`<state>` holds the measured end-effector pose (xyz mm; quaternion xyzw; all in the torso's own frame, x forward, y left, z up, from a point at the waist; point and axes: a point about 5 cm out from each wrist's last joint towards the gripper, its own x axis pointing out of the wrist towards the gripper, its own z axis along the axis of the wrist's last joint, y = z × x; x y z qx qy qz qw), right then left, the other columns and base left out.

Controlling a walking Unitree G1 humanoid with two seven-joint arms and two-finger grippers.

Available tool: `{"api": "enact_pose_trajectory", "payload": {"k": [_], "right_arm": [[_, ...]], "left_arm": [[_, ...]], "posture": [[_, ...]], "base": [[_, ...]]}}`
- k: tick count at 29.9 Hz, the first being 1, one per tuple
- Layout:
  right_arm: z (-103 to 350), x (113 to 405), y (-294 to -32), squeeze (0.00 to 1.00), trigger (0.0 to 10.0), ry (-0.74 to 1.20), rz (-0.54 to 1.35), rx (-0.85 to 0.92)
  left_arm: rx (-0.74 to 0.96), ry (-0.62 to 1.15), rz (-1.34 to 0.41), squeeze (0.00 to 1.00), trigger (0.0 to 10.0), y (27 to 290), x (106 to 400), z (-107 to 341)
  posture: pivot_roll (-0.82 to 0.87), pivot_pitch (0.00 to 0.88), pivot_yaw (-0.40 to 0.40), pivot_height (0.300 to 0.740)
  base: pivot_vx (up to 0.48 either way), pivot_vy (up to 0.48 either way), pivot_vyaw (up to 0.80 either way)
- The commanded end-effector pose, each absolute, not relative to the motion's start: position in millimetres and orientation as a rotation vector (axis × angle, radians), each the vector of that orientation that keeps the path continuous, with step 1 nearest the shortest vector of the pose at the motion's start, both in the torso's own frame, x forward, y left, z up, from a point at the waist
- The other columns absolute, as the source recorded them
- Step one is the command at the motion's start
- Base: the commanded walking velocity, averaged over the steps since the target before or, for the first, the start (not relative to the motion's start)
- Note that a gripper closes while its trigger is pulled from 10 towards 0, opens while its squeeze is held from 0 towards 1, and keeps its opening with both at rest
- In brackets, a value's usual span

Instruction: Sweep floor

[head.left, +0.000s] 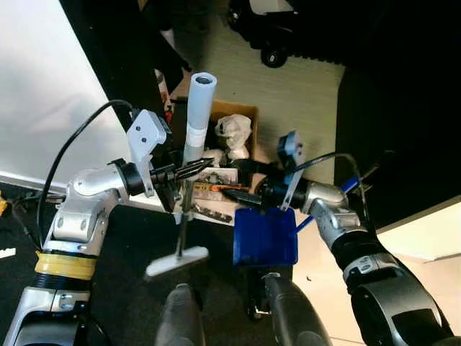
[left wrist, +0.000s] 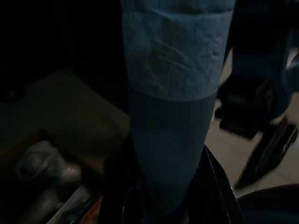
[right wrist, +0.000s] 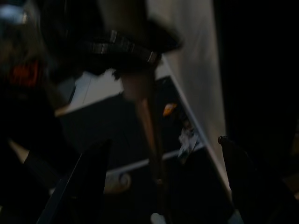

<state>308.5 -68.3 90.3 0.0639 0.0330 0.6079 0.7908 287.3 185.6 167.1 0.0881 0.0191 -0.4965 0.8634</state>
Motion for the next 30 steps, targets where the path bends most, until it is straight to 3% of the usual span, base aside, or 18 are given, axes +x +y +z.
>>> {"api": "enact_pose_trajectory", "payload": {"k": [1,2,10,11,18,27,28,29,30], "right_arm": [[85,304,-68,0.34,10.0,0.090,1.329,0.102],[81,303,-65,1.00,10.0,0.109,1.344,0.090],[79,299,-53,1.00,10.0,0.124,1.389,0.052],[79,298,-52,0.00,10.0,0.123,1.395,0.048],[81,297,-34,0.00,10.0,0.107,1.436,-0.002],[82,294,-21,0.00,10.0,0.084,1.452,0.003],[82,294,-21,0.00,8.0,0.085,1.452,0.017],[83,294,-20,0.00,3.2,0.084,1.448,0.026],[83,294,-20,0.00,0.0,0.086,1.451,0.048]], "left_arm": [[0.161,-0.035,-1.090,0.00,10.0,173,288,177],[0.133,-0.056,-1.118,0.00,10.0,166,287,181],[0.089,-0.087,-1.190,0.00,10.0,152,283,188],[0.079,-0.093,-1.201,0.00,10.0,150,283,189],[-0.004,-0.119,-1.310,0.00,10.0,128,273,199],[-0.036,-0.125,-1.319,0.00,10.0,122,271,200],[-0.038,-0.126,-1.317,0.00,10.0,122,271,200],[-0.038,-0.126,-1.315,0.00,10.0,122,271,201],[-0.040,-0.123,-1.310,0.00,10.0,123,271,201]], "posture": [[0.02,0.122,-0.137,0.731],[0.02,0.122,-0.142,0.731],[0.02,0.123,-0.149,0.731],[0.02,0.125,-0.150,0.731],[0.03,0.126,-0.150,0.731],[0.03,0.128,-0.152,0.731],[0.03,0.131,-0.151,0.731],[0.03,0.130,-0.151,0.731],[0.03,0.130,-0.151,0.731]], "base": [[0.000,0.000,0.00],[0.000,0.000,0.00],[0.000,0.000,0.00],[0.000,0.000,0.00],[0.000,0.000,0.00],[0.000,0.000,0.00],[0.000,0.000,0.00],[0.000,0.000,0.00],[0.000,0.000,0.00]]}}
